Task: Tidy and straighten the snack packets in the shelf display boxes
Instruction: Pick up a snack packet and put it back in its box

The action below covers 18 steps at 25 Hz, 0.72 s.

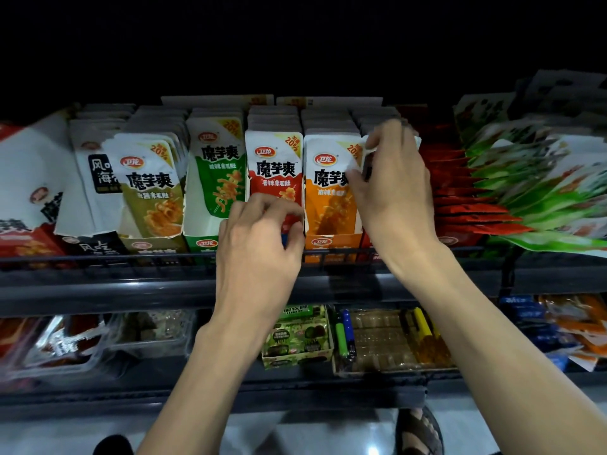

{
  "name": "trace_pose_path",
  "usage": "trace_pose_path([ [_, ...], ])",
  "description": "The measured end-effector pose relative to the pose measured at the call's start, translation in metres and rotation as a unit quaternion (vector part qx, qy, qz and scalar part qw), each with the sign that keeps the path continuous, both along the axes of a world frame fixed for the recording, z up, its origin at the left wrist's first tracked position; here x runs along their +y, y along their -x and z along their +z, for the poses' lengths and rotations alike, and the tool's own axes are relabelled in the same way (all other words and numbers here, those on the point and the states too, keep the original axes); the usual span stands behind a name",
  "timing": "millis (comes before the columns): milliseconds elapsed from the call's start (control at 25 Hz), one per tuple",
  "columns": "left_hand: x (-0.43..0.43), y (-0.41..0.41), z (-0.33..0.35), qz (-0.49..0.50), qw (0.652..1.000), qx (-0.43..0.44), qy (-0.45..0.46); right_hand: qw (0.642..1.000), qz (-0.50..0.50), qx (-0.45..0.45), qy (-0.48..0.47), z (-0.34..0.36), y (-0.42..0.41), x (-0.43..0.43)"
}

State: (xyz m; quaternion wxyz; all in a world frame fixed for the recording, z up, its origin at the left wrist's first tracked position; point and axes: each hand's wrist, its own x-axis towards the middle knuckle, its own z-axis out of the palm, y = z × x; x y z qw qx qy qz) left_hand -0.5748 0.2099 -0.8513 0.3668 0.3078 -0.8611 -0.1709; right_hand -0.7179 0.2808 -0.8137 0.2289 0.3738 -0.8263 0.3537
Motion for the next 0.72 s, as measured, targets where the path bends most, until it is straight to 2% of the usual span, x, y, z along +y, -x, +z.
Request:
trace_pose_path([
  [80, -0.004, -0.005, 0.002, 0.025, 1.000, -0.003, -0.003, 0.998, 0.044, 0.050, 0.004, 0.005, -0.011, -0.008],
  [200, -0.010, -0.014, 0.004, 0.054, 0.998, -0.013, -0.002, 0.989, 0.122, 0.070, -0.039, 0.005, -0.029, -0.027],
  [400, -0.020, -0.027, 0.005, 0.063, 0.997, -0.031, -0.023, 0.991, 0.057, 0.078, -0.095, -0.003, -0.037, -0.051],
  [720, -0.026, -0.040, 0.008, 0.036, 0.998, -0.005, -0.056, 0.992, 0.094, 0.079, 0.009, -0.014, -0.044, -0.052],
])
